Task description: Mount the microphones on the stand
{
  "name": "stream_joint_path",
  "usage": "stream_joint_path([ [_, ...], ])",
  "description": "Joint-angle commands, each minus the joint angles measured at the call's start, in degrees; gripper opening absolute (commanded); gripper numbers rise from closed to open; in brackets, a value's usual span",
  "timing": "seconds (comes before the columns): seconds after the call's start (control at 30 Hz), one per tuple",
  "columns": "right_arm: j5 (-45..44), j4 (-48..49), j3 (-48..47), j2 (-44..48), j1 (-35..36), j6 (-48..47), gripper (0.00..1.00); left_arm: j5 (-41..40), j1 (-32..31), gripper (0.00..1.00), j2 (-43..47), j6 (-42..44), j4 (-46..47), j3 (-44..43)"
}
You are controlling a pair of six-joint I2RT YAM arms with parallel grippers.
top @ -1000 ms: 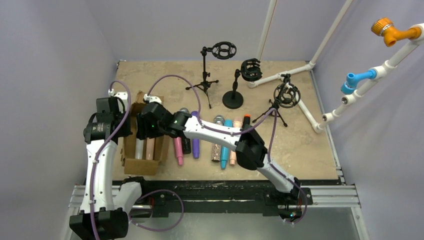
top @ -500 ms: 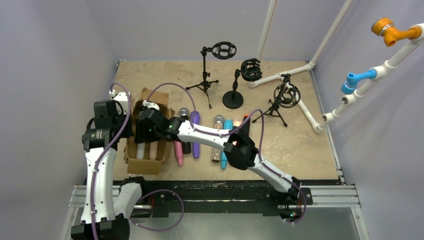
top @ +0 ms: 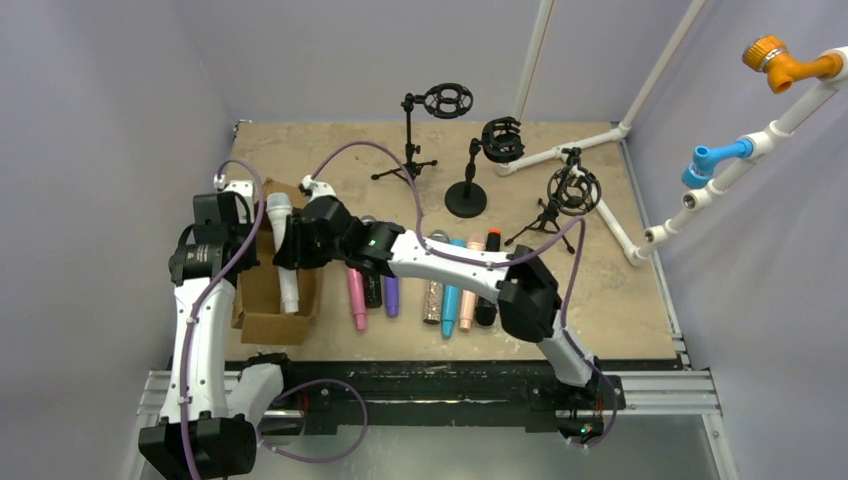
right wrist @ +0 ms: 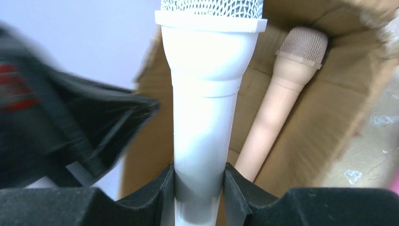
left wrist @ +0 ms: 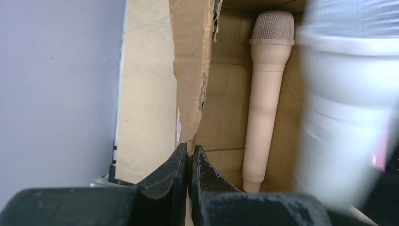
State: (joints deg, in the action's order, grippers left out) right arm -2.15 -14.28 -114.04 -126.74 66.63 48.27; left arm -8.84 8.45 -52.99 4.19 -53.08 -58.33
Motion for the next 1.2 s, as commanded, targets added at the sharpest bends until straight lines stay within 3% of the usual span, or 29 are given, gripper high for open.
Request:
stream_joint_path([
  [0.0,1.32,4.69,5.01,9.80,-2.12,-1.06,0.00,-6.97,-0.05,0.00,-0.99,0.97,3.92,-1.07],
  [0.33,-2.33,-2.68,30.35,27.26,-10.69,-3.25,0.00,-7.10,-0.06,0.00,-1.06,1.25,4.08,-0.77],
  [0.6,-8.56,-7.64,40.16,25.19,-12.93,-2.51,0.00,-3.53,-0.09,0.00,-0.32,-0.22,3.15,-1.01],
  [0.7,-10.91,-7.69,41.70,24.34,-12.93,-1.74,0.06,-2.38,-0.05,0.00,-0.06,-0.19,2.81,-1.17],
  [0.77,-11.10,-7.74,41.77,23.75,-12.93,-1.92,0.13,-1.93,-0.06,0.00,0.07,-0.08,2.61,-1.28],
  [0.97,-11.37,-10.37,38.50,21.93,-12.93,-2.30,0.56,0.07,-0.06,0.00,0.99,-0.22,2.58,-1.27],
  [1.03,-12.72,-11.57,37.40,22.41,-12.93,-2.21,0.63,0.67,-0.01,0.00,1.15,-0.14,2.56,-1.27],
  [1.17,-15.03,-13.80,35.11,24.61,-12.86,-1.69,0.65,1.32,-0.06,0.00,1.31,0.02,2.75,-1.19],
])
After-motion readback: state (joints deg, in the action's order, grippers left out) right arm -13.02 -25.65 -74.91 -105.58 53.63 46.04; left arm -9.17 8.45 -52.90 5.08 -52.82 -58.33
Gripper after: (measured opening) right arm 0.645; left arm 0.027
